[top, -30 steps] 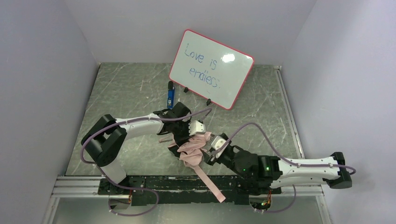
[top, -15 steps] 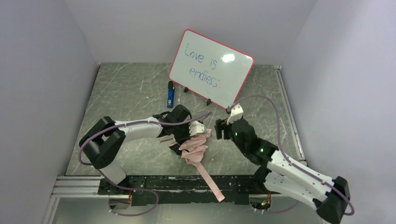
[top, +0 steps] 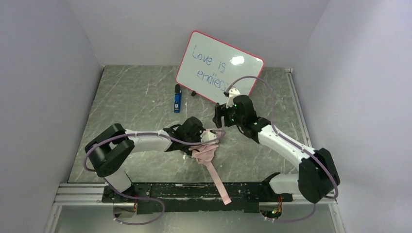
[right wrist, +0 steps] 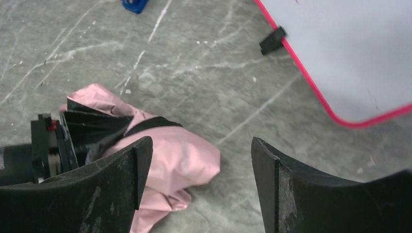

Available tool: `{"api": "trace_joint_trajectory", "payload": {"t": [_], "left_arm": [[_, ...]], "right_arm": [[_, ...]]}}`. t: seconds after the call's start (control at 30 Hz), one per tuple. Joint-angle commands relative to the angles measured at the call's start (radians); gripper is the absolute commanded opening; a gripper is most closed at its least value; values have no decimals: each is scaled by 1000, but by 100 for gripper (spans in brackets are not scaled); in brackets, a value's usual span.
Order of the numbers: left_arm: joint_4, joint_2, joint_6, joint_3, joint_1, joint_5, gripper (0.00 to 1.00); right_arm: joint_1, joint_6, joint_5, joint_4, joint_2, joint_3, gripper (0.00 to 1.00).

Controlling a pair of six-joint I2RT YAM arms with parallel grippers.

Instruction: Put away the umbrella

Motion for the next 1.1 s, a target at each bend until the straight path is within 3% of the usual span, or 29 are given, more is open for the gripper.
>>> {"api": "trace_joint_trajectory", "payload": {"t": [0.0,0.17,0.53,1.07], "left_arm": [[70,79,72,-89,-45,-204,5],[191,80,102,-144,-93,-322,5],[529,152,237,-261,-208,-600,5],[677,187,324,-309,-280,-671,5]], "right_arm": [[-18,-140,-112,63,80,73,78],[-79,-297,-240,-12,186,162,80],[-96,-666,-617,-399,373,403,79],[13,-1034,-551,-599,494,507,80]]}}
